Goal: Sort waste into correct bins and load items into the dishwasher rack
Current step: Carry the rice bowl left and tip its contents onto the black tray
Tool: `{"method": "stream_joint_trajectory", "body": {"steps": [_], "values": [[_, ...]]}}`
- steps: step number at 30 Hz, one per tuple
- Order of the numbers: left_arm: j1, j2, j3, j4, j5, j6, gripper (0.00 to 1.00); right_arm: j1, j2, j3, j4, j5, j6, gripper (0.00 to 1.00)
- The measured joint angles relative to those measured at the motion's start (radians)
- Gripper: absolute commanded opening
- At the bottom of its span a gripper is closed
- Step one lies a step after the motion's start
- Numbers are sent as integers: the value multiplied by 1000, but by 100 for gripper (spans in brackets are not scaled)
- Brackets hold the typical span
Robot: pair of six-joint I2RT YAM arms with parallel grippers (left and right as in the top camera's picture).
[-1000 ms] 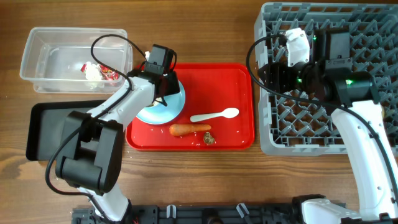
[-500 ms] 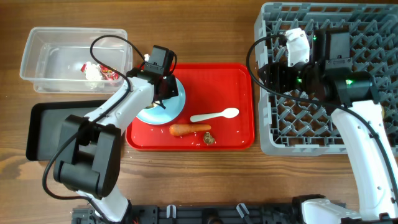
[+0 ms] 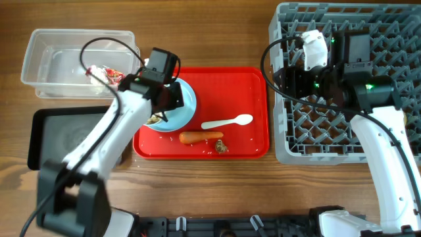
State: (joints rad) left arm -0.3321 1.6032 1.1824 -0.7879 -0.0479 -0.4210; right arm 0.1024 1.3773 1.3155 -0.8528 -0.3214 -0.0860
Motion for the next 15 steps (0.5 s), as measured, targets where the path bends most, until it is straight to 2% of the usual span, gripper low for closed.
{"method": "stream_joint_trajectory", "body": {"steps": [4, 8, 15], "values": [[33, -89, 0, -80, 13, 0, 4, 0, 0, 0, 0, 0, 0, 76], [149, -137, 0, -131, 34, -2, 4, 0, 0, 0, 0, 0, 0, 76], [467, -141, -9, -121, 341, 102, 4, 0, 0, 0, 0, 0, 0, 76]]}}
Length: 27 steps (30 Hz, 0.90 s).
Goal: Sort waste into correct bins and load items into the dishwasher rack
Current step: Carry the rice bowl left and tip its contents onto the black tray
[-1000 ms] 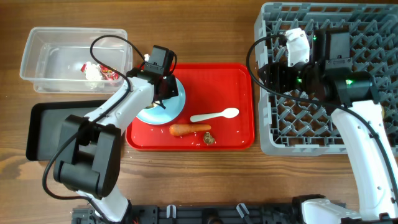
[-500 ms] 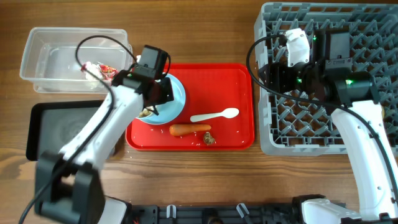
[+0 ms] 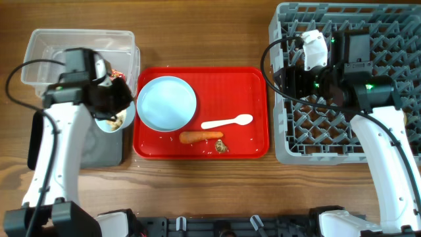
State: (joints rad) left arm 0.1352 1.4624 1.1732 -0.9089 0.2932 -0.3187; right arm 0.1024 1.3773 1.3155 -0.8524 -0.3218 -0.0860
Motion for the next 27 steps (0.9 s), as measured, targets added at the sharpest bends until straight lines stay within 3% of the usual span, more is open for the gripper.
{"method": "stream_joint_trajectory", "body": {"steps": [6, 15, 27], "values": [[298, 0, -84, 26, 282, 134, 4, 0, 0, 0, 0, 0, 0, 76], [566, 122, -189, 108, 650, 246, 4, 0, 0, 0, 0, 0, 0, 76], [649, 319, -195, 58, 979, 316, 4, 0, 0, 0, -12, 0, 0, 76]]}}
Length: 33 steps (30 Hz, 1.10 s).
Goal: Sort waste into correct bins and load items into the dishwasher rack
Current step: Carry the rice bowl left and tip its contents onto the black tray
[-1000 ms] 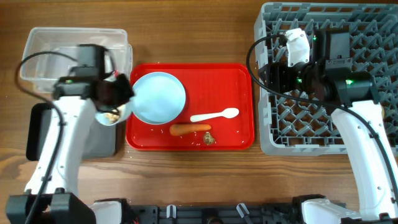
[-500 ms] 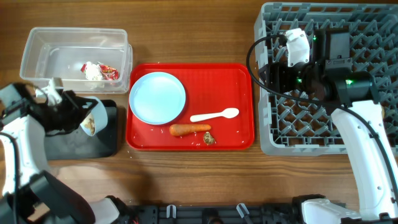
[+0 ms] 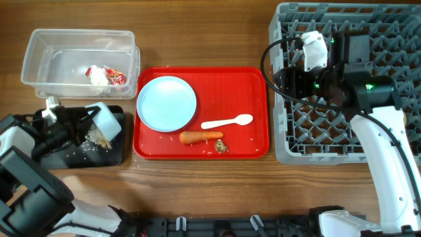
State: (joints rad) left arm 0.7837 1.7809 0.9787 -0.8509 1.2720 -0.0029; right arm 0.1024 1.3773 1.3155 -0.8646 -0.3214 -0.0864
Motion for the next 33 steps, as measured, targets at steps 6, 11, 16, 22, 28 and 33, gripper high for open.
{"method": "stream_joint_trajectory", "body": {"steps": [6, 11, 16, 22, 28, 33], "values": [[8, 13, 0, -5, 68, 2, 4, 0, 0, 0, -9, 0, -4, 76], [9, 13, 0, -5, 82, 16, 4, 0, 0, 0, -11, 1, -4, 77], [9, 13, 0, -17, 54, 40, 4, 0, 0, 0, -15, 8, -5, 76], [9, 13, 0, -13, 43, 51, 4, 0, 0, 0, -38, 50, -5, 77], [12, 13, 0, 23, 16, 46, 4, 0, 0, 0, -52, 92, -5, 77], [34, 13, -2, -51, 71, 135, 4, 0, 0, 0, -56, 99, -5, 76]]}}
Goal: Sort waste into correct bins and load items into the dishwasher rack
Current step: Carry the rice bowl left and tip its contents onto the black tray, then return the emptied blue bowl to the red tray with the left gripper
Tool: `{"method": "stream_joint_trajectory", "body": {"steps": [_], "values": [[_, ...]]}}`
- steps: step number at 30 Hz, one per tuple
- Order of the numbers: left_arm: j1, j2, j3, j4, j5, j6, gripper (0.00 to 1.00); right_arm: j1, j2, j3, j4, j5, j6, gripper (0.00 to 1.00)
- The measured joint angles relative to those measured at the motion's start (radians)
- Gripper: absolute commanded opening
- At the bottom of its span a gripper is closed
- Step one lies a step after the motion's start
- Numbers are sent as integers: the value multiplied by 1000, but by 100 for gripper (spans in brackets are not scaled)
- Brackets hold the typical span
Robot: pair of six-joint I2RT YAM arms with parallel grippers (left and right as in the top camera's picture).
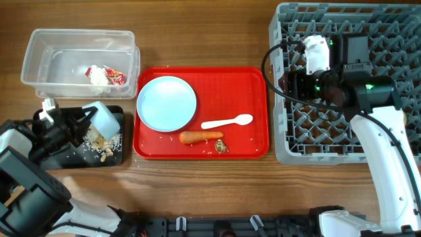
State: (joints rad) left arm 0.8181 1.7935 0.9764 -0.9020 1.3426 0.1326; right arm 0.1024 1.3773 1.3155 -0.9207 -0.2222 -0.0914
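Note:
My left gripper [84,124] is shut on a small white bowl [105,118], tipped on its side over the black bin [62,160]. Food scraps [102,143] lie in the bin below the bowl. On the red tray [256,85] rest a pale blue plate [166,103], a white spoon [227,122], a carrot piece [200,137] and a small brown scrap [220,147]. My right gripper [289,82] hovers over the left part of the dishwasher rack [388,26], a white object [316,52] beside it; its jaws are hidden from above.
A clear plastic bin [39,59] at the back left holds a crumpled wrapper [105,76]. The grey rack fills the right side, the red tray the middle. Bare wood runs along the front edge.
More food scraps now lie in the black bin under the tipped bowl. The left gripper and bowl shifted slightly. The white object at the right gripper moved a little.
The left gripper was at a small bowl of scraps on the blue plate. Then it held that bowl over the black bin's right edge, then tipped it lower over the bin; scraps have now spilled out. The right arm stayed over the rack.

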Motion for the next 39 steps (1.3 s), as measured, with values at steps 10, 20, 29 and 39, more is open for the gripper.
{"method": "stream_joint_trajectory", "body": {"steps": [10, 20, 29, 39], "values": [[4, 0, -3, 10, 111, 62, 4, 0, 0, 0, -11, 6, 0, 77], [4, 0, -3, 6, 125, 64, 4, 0, 0, 0, -15, 6, 0, 77], [-161, -60, -3, -31, 124, 96, 4, 0, 0, 0, -15, 6, 0, 77], [-628, -165, 6, 423, -132, -176, 4, 0, 0, 0, -17, 7, 2, 77]]}}
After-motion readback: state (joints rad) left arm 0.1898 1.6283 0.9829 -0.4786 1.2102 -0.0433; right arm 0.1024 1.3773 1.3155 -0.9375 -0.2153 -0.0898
